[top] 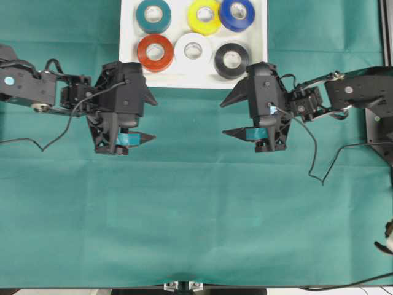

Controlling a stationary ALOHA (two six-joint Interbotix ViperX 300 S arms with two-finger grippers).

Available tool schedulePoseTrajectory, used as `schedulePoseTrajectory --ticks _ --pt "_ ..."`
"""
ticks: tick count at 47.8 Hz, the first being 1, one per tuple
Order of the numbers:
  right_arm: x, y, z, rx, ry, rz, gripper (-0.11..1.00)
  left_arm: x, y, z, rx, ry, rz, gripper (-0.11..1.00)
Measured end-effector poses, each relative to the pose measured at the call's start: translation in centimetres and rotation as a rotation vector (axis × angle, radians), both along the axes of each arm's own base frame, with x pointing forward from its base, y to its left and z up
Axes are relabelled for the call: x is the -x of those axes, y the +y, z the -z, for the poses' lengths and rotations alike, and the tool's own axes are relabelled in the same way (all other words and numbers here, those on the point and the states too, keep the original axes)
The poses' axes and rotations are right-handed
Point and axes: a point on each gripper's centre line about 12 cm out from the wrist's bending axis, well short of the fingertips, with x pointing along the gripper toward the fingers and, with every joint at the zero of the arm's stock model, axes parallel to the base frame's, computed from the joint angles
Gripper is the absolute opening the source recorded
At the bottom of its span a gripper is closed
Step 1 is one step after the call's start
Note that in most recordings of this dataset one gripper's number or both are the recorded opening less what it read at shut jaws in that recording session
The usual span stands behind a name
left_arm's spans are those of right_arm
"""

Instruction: Put the tape alternately from left to right into the white case.

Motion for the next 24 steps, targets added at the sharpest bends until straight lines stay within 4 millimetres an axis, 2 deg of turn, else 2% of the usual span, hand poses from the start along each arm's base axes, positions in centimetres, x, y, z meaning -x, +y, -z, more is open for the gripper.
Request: schedulePoseTrajectory --ticks 24 --pt "2.1 0.0 -1.5 0.002 -0.043 0.004 0.76 3.2 0.1 -1.2 0.005 -0.072 -0.005 0.84"
